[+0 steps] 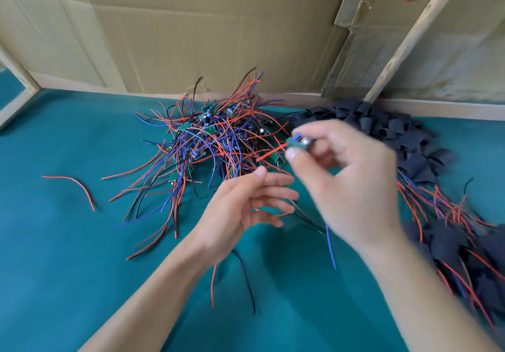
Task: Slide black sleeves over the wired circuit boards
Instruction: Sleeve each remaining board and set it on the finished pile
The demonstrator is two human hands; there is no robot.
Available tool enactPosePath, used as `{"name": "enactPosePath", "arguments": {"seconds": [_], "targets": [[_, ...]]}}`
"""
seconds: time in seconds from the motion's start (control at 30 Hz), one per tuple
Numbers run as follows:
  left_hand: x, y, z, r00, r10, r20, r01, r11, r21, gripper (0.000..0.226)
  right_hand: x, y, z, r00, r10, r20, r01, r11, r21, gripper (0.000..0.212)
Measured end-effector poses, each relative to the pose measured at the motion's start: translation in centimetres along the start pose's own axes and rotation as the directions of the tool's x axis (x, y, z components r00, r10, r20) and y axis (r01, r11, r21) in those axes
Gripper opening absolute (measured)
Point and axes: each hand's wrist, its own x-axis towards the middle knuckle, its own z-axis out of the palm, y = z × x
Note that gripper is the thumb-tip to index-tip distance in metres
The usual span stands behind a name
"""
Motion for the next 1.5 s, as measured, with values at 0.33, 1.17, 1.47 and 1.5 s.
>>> {"name": "enactPosePath", "arguments": {"seconds": [0.33,1.17,1.47,1.5], "targets": [[-0.1,-0.2,-0.2,0.99,-0.128,-0.055,0.125,0.991,-0.055,0.021,-5.1,0.7,1.1,0.828,0.204,0.522,-0.138,0.977,-0.163,0.042],[0.1,-1.1,-0.5,0.98,-0.191,-0.06,0.199,0.964,0.177,0.033,-0.2,12.0,0.5,0.813,0.581,0.035,-0.427,0.638,-0.641,0.044],[0.1,-1.1,-0.5,0.973,-0.203,-0.111,0.214,0.972,0.096,0.03,-1.9,9.8,-4.3,0.725,0.634,0.269,-0.683,0.714,0.157,0.025],[0.1,-1.2,-0.5,0.97,-0.206,-0.129,0.217,0.973,0.075,0.025,-2.0,9.8,-4.9,0.712,0.617,0.336,-0.694,0.691,0.2,0.024]]}}
